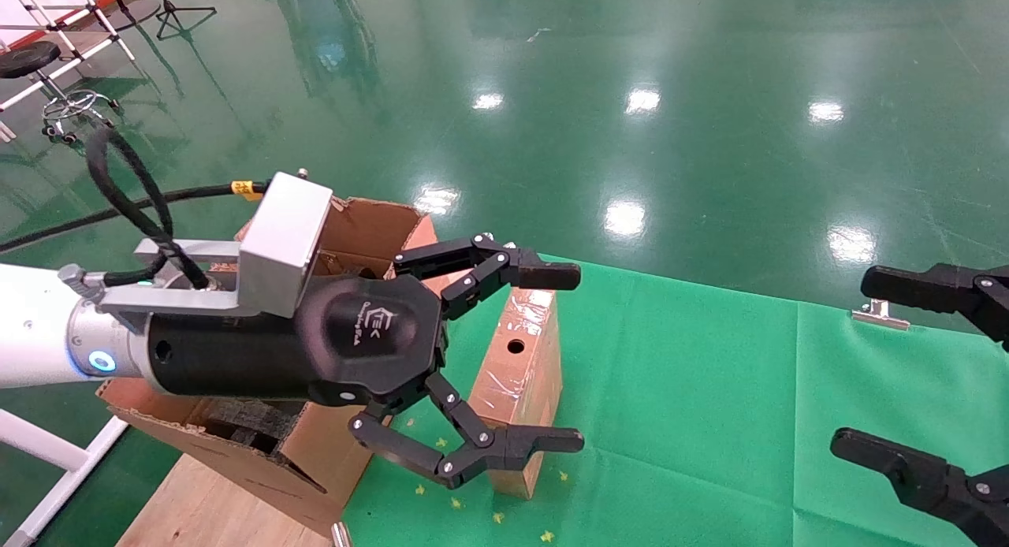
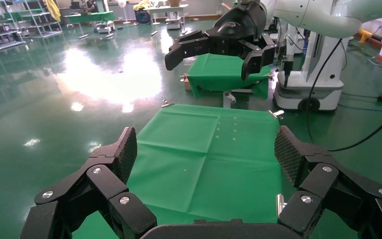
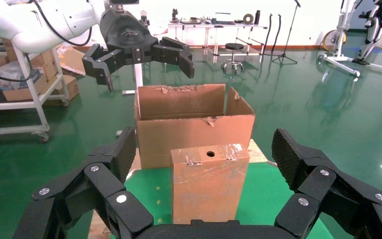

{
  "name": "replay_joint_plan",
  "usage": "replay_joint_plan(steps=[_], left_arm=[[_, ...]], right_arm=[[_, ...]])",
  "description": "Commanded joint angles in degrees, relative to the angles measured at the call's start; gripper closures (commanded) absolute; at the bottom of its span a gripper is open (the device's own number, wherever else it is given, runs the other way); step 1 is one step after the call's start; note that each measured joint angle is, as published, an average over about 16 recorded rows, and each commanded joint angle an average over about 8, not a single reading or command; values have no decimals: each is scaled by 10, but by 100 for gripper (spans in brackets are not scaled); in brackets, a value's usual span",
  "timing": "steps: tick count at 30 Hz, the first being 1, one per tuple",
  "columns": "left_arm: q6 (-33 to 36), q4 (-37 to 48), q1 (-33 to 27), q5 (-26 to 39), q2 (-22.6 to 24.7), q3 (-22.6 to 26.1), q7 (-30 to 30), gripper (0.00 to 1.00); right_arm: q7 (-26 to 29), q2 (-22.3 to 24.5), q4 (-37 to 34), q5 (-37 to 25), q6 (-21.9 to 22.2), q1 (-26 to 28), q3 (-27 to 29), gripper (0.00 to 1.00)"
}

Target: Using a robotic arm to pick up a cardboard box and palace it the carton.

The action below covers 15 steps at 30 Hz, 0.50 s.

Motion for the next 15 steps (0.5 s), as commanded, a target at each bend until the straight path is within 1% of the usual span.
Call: replay_joint_plan(steps=[1,10,11,12,13,15], left_arm=[[0,0,0,0,0,0,0,0],[0,0,0,0,0,0,0,0],[0,0,0,0,0,0,0,0],[0,0,0,0,0,0,0,0],[0,0,0,0,0,0,0,0],[0,0,0,1,0,0,0,0]], right_arm=[[0,0,0,0,0,0,0,0],[0,0,0,0,0,0,0,0],[0,0,0,0,0,0,0,2],[0,0,0,0,0,0,0,7],[0,0,0,0,0,0,0,15],[0,0,0,0,0,0,0,40]])
